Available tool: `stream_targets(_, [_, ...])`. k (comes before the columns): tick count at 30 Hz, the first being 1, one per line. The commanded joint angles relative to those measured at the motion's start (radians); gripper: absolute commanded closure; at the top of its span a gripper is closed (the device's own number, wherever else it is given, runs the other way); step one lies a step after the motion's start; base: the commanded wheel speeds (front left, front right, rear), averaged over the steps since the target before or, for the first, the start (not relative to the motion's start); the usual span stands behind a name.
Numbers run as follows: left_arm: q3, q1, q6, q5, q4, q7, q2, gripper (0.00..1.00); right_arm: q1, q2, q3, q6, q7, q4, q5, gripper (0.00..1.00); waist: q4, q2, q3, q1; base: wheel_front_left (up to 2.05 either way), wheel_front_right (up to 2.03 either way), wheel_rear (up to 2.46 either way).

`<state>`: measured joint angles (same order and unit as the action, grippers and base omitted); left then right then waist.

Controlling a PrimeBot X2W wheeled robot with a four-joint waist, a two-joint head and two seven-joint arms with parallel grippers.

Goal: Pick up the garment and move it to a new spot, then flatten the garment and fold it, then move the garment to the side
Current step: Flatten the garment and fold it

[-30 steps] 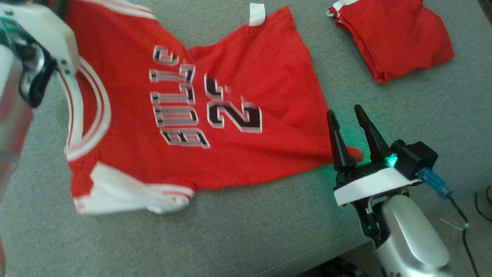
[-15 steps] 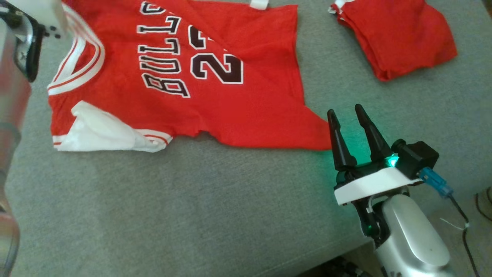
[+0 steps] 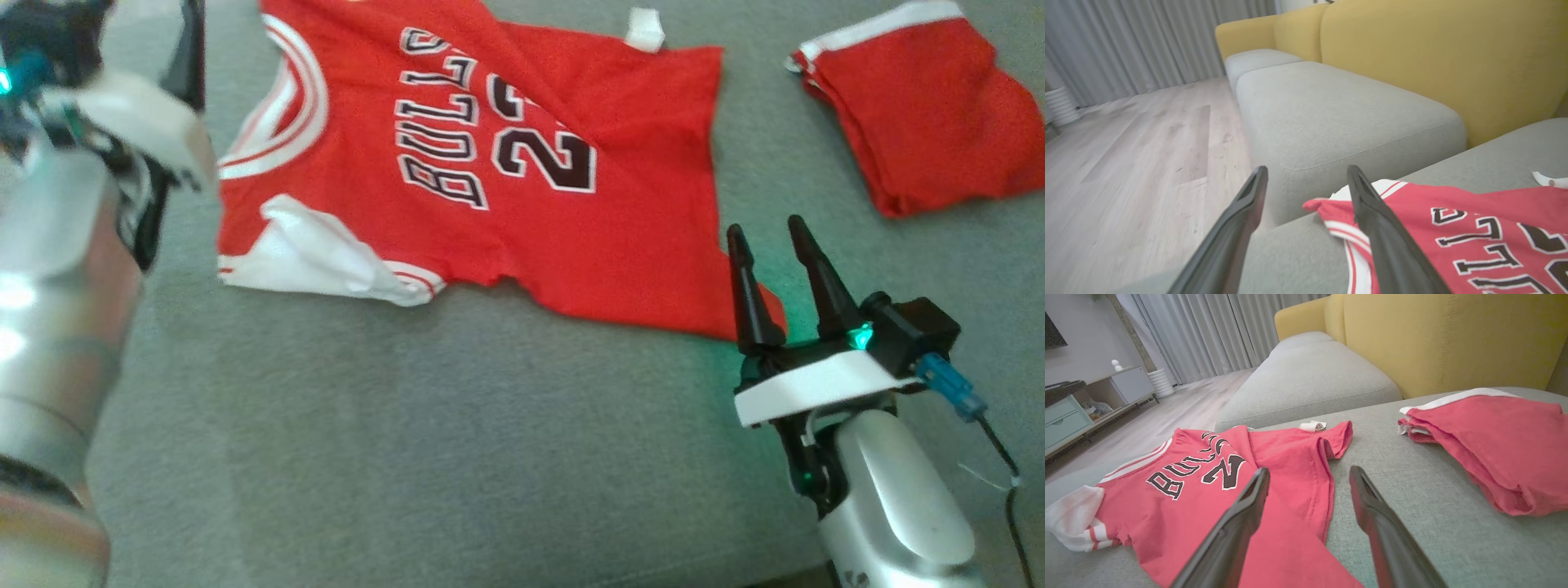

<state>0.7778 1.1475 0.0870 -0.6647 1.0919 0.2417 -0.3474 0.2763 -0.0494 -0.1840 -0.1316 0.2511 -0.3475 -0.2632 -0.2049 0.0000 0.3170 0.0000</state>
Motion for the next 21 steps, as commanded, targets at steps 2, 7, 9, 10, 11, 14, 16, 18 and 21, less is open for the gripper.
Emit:
stream_targets(2, [-0.055,-0.023,-0.03,-0.021,-0.048,0.017,-0.031,0.0,-0.011,-0.001,0.006,0.001,0.011,0.032,0.018,0.0,0.071,0.0,-0.057,0.0,0.0,0.0,0.0])
stream_targets(7, [-0.142,-0.223,-0.106,-0.016,-0.247,0.02,-0.025,0.0,-0.044,-0.001,0.039,0.001,0.011,0.044,0.044,0.0,0.149,0.0,-0.108,0.0,0.0,0.0,0.0])
stream_targets(9, [-0.176,-0.331,-0.139,-0.004,-0.34,0.02,-0.019,0.0,-0.059,-0.001,0.052,0.001,0.011,0.047,0.055,0.0,0.178,0.0,-0.129,0.0,0.0,0.0,0.0])
stream_targets(10, [-0.189,-0.385,-0.156,0.004,-0.385,0.02,-0.016,0.0,-0.067,-0.001,0.058,0.001,0.011,0.048,0.058,0.0,0.19,0.0,-0.139,0.0,0.0,0.0,0.0])
stream_targets(11, [-0.205,-0.438,-0.174,0.012,-0.429,0.02,-0.012,0.0,-0.074,-0.001,0.062,0.001,0.011,0.049,0.061,0.0,0.2,0.0,-0.148,0.0,0.0,0.0,0.0])
stream_targets(14, [-0.236,-0.59,-0.222,0.04,-0.546,0.02,0.0,0.0,-0.091,-0.001,0.068,0.001,0.011,0.051,0.07,0.0,0.219,0.0,-0.166,0.0,0.0,0.0,0.0])
stream_targets(16, [-0.253,-0.677,-0.244,0.051,-0.608,0.02,0.012,0.0,-0.098,-0.001,0.071,0.001,0.011,0.053,0.071,0.0,0.224,0.0,-0.172,0.0,0.0,0.0,0.0])
stream_targets(18, [-0.27,-0.745,-0.258,0.054,-0.658,0.02,0.027,0.0,-0.103,-0.001,0.074,0.001,0.011,0.055,0.07,0.0,0.226,0.0,-0.175,0.0,0.0,0.0,0.0])
stream_targets(21, [-0.285,-0.798,-0.266,0.065,-0.701,0.02,0.037,0.0,-0.11,-0.001,0.077,0.001,0.011,0.057,0.069,0.0,0.226,0.0,-0.175,0.0,0.0,0.0,0.0])
